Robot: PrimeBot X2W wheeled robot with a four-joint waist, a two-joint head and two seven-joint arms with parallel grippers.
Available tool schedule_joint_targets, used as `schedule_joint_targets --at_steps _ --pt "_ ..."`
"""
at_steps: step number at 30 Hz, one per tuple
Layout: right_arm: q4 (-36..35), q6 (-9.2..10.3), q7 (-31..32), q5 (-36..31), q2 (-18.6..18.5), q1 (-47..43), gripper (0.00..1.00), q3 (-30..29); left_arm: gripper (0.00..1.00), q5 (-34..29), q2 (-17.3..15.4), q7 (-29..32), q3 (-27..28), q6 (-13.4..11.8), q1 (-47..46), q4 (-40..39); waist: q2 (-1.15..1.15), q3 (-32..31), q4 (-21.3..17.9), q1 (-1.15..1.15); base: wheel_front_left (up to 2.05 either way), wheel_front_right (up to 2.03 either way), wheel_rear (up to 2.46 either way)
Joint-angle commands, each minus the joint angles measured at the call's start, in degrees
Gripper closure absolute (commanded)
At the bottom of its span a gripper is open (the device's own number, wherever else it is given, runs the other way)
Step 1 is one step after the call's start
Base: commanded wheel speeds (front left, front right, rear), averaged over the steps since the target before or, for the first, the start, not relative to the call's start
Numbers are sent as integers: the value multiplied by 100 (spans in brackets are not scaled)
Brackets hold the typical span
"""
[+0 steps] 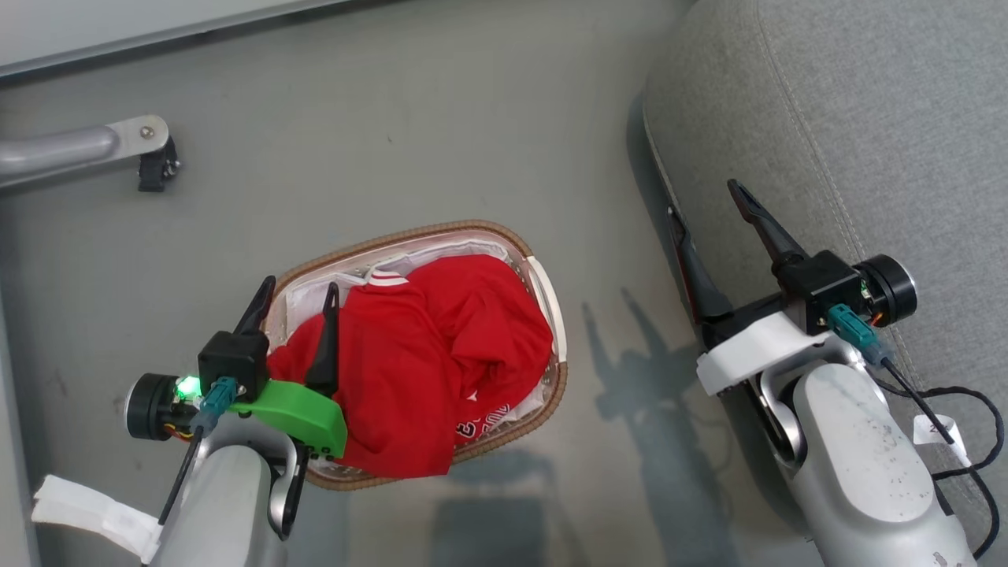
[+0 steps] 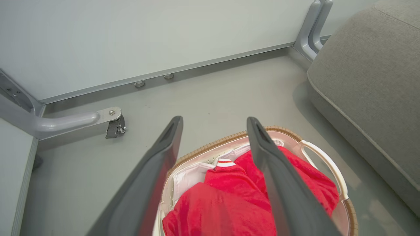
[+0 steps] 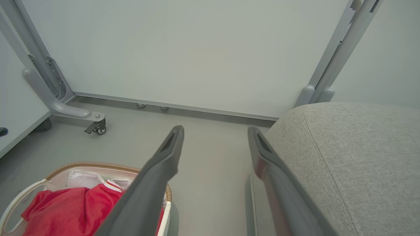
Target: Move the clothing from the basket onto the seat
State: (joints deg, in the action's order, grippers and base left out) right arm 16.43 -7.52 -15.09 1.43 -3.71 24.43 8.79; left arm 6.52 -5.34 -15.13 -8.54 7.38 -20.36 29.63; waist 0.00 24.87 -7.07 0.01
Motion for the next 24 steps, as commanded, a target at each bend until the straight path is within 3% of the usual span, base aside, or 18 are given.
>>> schedule_joint_targets --at_steps 1,24 --pt "-39 6 -11 -13 17 96 0 35 0 19 -87 -5 -7 18 -155 59 0 385 -284 -1 0 0 0" --pt "-364 6 -11 287 70 675 0 611 0 -46 -507 -4 -600 18 -1324 1994 0 1684 -796 -1 0 0 0"
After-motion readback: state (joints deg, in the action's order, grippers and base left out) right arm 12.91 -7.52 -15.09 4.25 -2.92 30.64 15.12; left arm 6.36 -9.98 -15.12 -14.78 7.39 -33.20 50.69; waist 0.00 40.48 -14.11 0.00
